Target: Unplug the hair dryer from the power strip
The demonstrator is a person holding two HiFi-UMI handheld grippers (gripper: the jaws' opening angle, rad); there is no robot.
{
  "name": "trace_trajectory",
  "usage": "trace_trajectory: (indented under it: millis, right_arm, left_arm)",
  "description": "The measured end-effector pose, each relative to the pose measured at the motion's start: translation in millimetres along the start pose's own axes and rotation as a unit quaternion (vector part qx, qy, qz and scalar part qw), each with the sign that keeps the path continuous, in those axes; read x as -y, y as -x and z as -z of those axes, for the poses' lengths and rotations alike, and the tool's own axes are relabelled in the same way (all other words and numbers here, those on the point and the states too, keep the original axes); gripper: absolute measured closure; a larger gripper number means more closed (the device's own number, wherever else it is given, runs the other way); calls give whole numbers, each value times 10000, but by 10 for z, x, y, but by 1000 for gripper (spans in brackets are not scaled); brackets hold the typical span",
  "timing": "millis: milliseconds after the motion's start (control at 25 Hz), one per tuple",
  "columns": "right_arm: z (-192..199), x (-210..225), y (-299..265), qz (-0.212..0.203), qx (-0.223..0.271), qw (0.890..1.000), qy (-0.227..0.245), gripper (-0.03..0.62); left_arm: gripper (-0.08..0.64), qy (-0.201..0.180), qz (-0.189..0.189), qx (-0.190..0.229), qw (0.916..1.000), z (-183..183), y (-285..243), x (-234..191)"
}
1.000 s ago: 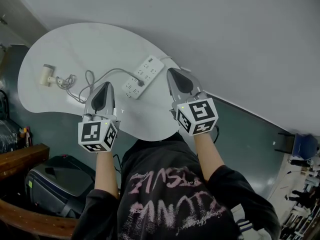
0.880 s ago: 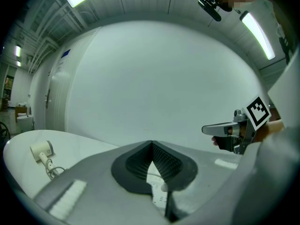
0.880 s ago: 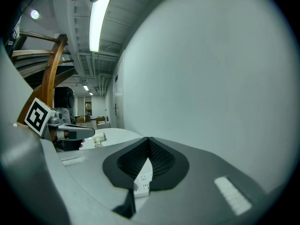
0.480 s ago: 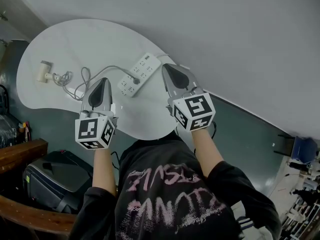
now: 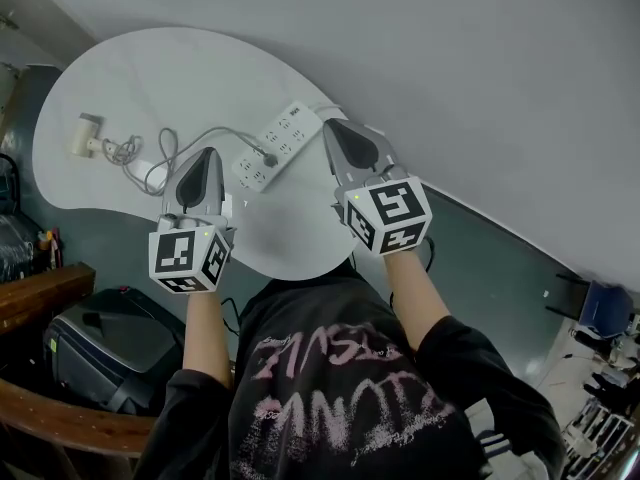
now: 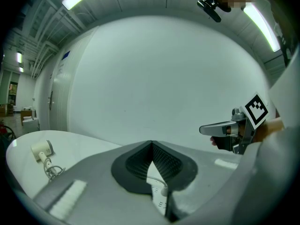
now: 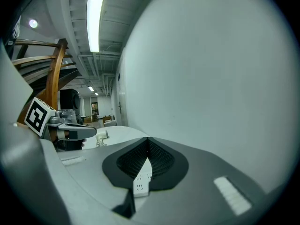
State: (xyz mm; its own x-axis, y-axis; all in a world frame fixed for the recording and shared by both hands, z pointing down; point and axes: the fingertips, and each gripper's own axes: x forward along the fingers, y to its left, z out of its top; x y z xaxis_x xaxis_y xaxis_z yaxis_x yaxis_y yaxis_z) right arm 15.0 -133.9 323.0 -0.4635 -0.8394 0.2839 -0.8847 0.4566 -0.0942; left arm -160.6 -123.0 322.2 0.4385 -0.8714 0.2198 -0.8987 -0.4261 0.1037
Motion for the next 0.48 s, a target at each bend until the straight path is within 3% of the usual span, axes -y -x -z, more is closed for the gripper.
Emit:
trace_trajectory:
  millis: [480]
  right_arm:
    - [173,85,-118,-209,-199,9995,-98,571]
  left_arm:
    - [558,92,-140,-143,9998,124,-78,67]
